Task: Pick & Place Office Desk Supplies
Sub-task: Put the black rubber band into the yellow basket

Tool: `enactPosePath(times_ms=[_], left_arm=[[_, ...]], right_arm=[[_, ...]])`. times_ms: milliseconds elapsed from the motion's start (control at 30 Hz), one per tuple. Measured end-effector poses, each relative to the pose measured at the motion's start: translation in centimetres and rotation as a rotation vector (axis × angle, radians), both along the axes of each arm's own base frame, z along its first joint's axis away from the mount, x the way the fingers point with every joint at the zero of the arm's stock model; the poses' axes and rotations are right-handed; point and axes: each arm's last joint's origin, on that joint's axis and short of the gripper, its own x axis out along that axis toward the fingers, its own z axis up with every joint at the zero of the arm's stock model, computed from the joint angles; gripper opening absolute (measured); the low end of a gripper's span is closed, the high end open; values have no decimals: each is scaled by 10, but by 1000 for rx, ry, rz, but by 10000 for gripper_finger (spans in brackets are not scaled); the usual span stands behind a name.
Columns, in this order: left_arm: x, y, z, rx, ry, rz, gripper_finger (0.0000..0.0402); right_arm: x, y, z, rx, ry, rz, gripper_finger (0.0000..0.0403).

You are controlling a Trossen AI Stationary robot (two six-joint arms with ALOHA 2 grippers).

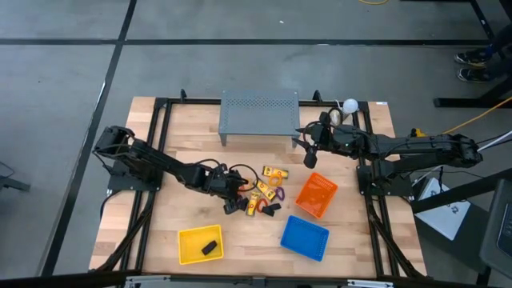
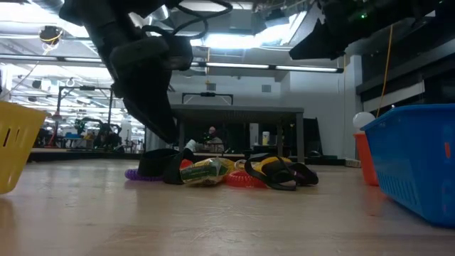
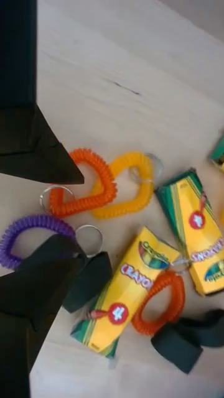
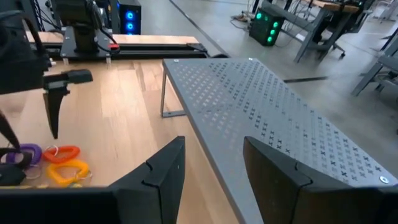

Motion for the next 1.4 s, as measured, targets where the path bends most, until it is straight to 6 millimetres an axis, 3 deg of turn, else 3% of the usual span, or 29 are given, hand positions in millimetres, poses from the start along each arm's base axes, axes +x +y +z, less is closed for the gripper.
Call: enactPosePath(times_ms=[467, 867, 1400], left_arm=[[5, -2, -21, -50, 70, 41, 198], [0, 4, 1, 55, 1, -2, 198], [-10, -26, 2, -19, 28, 20, 198]], right_arm=[[0, 2, -1, 29, 3, 49, 165], [2, 2, 4, 44, -56, 64, 165], [3, 3, 5, 101, -88, 71, 165]])
